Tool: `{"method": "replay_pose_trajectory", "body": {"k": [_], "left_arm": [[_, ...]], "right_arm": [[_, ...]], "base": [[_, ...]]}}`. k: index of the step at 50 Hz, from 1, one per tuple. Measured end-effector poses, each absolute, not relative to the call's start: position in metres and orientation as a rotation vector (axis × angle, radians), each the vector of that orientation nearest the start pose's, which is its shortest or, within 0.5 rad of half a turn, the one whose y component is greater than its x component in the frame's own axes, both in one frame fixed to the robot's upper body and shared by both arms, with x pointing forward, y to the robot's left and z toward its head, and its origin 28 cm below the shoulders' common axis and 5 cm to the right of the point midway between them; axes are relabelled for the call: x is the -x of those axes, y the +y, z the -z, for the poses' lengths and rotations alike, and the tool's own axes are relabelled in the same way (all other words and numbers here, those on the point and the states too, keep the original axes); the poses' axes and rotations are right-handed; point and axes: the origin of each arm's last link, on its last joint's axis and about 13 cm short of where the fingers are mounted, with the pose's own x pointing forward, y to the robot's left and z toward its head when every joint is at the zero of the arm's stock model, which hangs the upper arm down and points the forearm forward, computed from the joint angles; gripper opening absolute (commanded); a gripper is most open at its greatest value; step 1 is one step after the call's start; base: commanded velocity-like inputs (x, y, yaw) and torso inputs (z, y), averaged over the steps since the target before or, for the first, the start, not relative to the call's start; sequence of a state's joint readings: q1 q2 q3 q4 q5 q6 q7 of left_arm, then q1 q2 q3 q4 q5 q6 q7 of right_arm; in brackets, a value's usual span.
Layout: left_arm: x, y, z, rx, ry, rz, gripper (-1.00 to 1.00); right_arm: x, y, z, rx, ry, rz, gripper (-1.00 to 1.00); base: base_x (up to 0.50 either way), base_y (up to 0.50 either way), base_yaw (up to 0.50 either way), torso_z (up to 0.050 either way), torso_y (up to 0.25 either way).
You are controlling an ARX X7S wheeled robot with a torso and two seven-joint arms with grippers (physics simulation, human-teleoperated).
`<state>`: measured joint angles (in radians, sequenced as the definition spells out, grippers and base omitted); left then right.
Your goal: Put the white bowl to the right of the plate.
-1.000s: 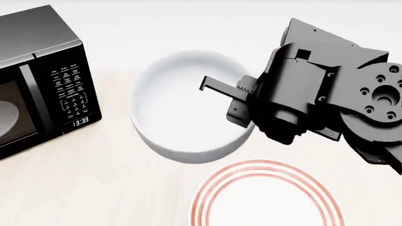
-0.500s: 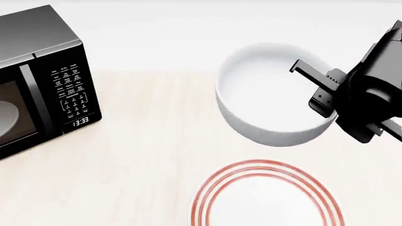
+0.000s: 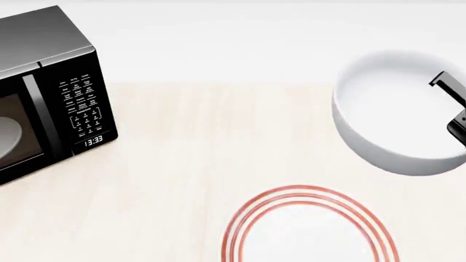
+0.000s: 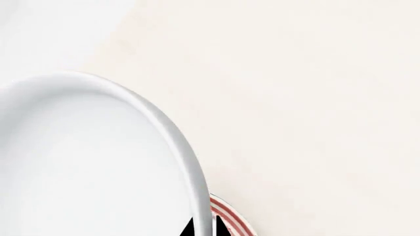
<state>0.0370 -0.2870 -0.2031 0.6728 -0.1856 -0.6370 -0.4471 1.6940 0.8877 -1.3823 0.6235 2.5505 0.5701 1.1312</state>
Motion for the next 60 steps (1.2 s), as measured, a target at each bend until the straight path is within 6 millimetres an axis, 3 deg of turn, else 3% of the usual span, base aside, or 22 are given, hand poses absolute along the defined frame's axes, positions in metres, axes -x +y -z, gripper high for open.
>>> {"method": "replay_pose_trajectory", "body": {"k": [14, 40, 60], "left_arm": [[-0.184, 0.279, -0.116, -0.144, -0.045, -0.523, 1.00], [-0.186, 0.278, -0.114, -0.146, -0.034, -0.533, 1.00], [-0.188, 0.277, -0.113, -0.152, -0.027, -0.533, 1.00]], "right_arm": [[-0.315, -0.258, -0.322, -0.723, 0.750, 0.608, -1.00], [-0.288, -0.304, -0.298, -0.780, 0.702, 0.713, -1.00], [-0.270, -0.324, -0.269, -0.769, 0.714, 0.765, -1.00]], "base": [[0.00, 0.00, 0.00, 0.000, 0.000], [0.00, 0.00, 0.00, 0.001, 0.001], [0.00, 0.00, 0.00, 0.000, 0.001]]}}
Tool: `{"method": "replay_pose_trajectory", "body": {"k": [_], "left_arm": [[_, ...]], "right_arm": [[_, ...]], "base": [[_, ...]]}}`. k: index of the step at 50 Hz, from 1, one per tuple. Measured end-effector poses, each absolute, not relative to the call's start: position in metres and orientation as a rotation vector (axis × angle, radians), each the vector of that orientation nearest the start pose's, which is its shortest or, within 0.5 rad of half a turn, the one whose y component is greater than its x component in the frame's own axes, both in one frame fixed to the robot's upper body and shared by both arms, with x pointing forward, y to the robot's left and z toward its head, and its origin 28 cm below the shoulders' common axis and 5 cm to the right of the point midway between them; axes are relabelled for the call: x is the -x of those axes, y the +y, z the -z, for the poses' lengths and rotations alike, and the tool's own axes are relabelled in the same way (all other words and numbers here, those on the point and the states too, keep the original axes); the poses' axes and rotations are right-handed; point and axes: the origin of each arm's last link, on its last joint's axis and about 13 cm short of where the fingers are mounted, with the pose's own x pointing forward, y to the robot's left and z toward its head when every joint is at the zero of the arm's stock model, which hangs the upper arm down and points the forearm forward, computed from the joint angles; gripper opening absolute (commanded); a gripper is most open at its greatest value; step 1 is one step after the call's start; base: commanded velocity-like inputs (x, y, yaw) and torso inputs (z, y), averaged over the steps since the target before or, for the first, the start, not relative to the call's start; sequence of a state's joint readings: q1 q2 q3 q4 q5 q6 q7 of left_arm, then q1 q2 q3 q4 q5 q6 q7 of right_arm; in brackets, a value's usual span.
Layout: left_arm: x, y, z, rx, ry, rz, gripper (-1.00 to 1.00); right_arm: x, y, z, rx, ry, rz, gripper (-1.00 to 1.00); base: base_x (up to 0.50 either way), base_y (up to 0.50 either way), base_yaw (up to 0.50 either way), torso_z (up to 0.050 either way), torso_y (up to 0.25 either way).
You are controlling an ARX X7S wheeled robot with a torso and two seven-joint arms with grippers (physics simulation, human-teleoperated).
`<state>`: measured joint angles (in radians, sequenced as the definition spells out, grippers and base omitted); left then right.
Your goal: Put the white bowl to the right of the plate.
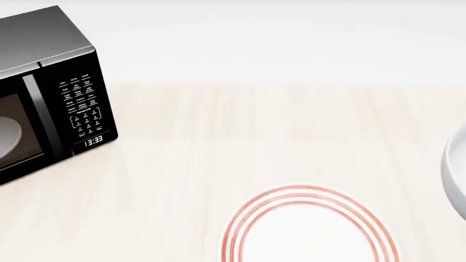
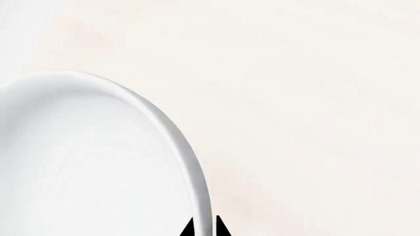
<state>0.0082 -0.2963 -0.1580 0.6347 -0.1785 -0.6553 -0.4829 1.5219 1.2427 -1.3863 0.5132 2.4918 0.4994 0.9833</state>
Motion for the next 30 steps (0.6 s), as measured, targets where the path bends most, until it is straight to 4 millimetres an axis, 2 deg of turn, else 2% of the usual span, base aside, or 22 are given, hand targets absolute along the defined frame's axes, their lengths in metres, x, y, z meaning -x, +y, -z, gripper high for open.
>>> {"method": "replay_pose_trajectory", "body": {"k": [21, 30], "left_arm": [[-0.189, 0.276, -0.113, -0.156, -0.025, -0.532, 1.00], [-0.189, 0.275, -0.112, -0.158, -0.024, -0.532, 1.00]], "right_arm": [[-0.265, -0.347, -0.246, -0.759, 0.731, 0.819, -1.00], [-0.267, -0.349, -0.234, -0.737, 0.753, 0.831, -1.00]], "base": [[0.00, 0.00, 0.00, 0.000, 0.000], [0.00, 0.00, 0.00, 0.000, 0.000]]}}
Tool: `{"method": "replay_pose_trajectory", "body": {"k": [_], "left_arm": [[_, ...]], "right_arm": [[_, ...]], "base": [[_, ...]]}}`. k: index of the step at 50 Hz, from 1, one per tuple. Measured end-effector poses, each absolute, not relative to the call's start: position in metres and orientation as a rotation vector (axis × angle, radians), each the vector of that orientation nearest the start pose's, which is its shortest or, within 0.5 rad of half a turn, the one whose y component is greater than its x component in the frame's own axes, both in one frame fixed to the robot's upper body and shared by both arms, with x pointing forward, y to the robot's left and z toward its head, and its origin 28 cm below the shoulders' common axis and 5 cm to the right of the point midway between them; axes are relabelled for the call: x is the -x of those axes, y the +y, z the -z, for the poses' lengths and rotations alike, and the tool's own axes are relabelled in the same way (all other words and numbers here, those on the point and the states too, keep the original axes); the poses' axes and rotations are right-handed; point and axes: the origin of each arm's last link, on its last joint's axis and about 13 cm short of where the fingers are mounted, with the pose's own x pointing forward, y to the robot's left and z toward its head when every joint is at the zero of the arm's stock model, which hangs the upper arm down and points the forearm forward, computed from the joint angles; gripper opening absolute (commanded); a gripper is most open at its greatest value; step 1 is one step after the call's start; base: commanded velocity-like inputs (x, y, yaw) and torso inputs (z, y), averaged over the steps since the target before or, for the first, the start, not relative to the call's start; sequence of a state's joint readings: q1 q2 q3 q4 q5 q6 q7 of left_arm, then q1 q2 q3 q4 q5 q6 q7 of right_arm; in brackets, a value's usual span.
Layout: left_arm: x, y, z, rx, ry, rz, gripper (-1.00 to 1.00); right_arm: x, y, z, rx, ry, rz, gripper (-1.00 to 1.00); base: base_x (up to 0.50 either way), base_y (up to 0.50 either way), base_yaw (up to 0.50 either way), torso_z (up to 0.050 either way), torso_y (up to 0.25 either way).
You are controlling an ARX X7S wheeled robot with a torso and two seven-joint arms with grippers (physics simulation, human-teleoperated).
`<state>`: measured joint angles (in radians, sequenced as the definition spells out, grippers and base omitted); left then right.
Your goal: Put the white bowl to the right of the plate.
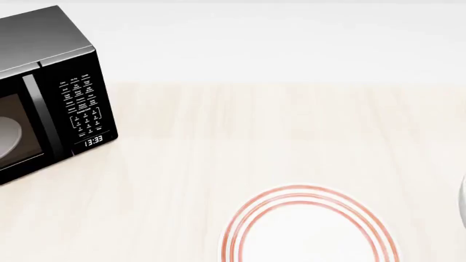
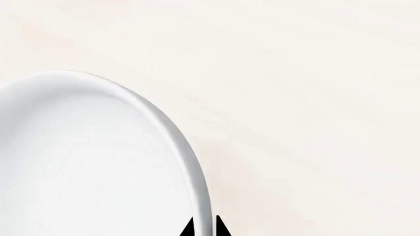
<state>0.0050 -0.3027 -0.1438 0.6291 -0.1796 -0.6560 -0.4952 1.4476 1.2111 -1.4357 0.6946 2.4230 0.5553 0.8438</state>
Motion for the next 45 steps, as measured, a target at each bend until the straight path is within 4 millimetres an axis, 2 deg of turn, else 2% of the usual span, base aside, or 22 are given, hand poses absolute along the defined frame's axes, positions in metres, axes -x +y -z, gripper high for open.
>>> {"method": "replay_pose_trajectory", "body": {"k": [27, 45], "left_arm": [[-0.189, 0.275, -0.112, -0.163, -0.024, -0.531, 1.00], [-0.189, 0.274, -0.112, -0.164, -0.024, -0.529, 1.00]], "right_arm": [[-0.273, -0.333, -0.207, -0.654, 0.820, 0.812, -1.00], [-0.278, -0.334, -0.194, -0.646, 0.848, 0.813, -1.00]], "base": [[0.00, 0.00, 0.00, 0.000, 0.001], [0.00, 0.00, 0.00, 0.001, 0.001]]}}
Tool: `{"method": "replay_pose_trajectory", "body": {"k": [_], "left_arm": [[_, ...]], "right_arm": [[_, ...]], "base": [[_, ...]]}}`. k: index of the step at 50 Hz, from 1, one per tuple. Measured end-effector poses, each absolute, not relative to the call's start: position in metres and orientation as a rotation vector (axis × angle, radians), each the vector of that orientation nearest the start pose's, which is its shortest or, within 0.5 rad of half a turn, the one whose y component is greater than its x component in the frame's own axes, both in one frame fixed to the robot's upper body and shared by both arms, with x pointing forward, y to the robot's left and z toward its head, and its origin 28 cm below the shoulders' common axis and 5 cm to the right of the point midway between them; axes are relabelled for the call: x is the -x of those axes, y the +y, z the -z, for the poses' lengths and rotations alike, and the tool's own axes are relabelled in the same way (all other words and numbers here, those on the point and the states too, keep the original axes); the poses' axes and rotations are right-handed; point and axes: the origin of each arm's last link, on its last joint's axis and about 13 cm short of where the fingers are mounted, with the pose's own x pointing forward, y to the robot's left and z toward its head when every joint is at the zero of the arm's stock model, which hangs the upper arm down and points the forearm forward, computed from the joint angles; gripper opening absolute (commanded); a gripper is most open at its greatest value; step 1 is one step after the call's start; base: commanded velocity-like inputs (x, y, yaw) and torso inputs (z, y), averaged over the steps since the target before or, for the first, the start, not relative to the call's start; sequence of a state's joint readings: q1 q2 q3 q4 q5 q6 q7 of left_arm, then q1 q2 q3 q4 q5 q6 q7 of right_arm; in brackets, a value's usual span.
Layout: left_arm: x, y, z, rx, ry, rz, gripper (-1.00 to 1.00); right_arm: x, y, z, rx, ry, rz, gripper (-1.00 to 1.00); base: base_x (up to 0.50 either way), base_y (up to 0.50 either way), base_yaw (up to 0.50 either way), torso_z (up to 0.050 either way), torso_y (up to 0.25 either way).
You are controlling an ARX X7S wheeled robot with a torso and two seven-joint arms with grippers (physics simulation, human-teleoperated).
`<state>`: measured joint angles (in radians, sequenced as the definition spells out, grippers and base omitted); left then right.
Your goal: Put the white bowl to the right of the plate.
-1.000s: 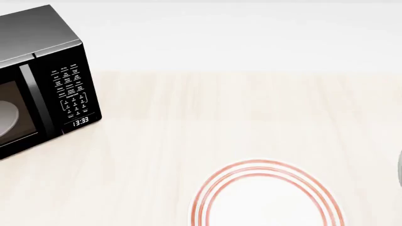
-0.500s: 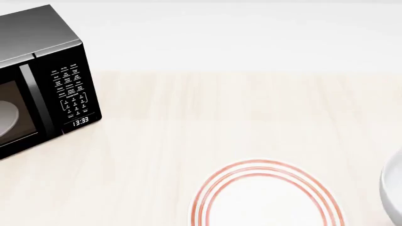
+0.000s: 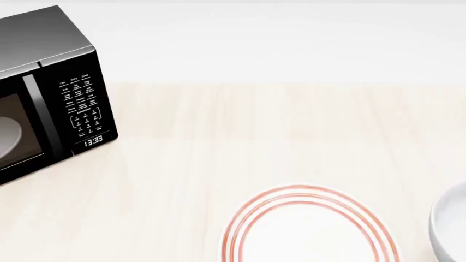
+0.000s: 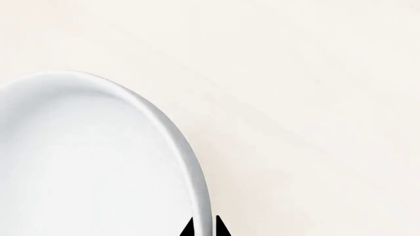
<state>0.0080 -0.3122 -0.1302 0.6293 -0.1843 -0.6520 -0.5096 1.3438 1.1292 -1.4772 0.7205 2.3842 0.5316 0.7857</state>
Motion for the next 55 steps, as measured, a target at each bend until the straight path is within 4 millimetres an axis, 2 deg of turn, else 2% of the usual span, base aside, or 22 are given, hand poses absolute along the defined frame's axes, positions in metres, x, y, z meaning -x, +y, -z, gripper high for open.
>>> {"method": "replay_pose_trajectory", "body": {"k": [28, 29, 45, 55], "left_arm": [[-0.189, 0.273, -0.111, -0.168, -0.023, -0.526, 1.00], [-0.189, 0.273, -0.111, -0.169, -0.023, -0.526, 1.00], [-0.190, 0.273, -0.111, -0.168, -0.022, -0.523, 1.00], [-0.189, 0.273, -0.111, -0.168, -0.022, -0.522, 1.00]], "right_arm": [[-0.277, -0.341, -0.177, -0.663, 0.868, 0.828, -1.00], [-0.277, -0.341, -0.177, -0.662, 0.866, 0.827, 1.00], [-0.277, -0.340, -0.186, -0.641, 0.797, 0.807, 1.00], [-0.262, -0.331, -0.211, -0.528, 0.667, 0.854, 1.00]], "base": [[0.00, 0.00, 0.00, 0.000, 0.000], [0.00, 0.00, 0.00, 0.000, 0.000], [0.00, 0.00, 0.00, 0.000, 0.000], [0.00, 0.00, 0.00, 0.000, 0.000]]}}
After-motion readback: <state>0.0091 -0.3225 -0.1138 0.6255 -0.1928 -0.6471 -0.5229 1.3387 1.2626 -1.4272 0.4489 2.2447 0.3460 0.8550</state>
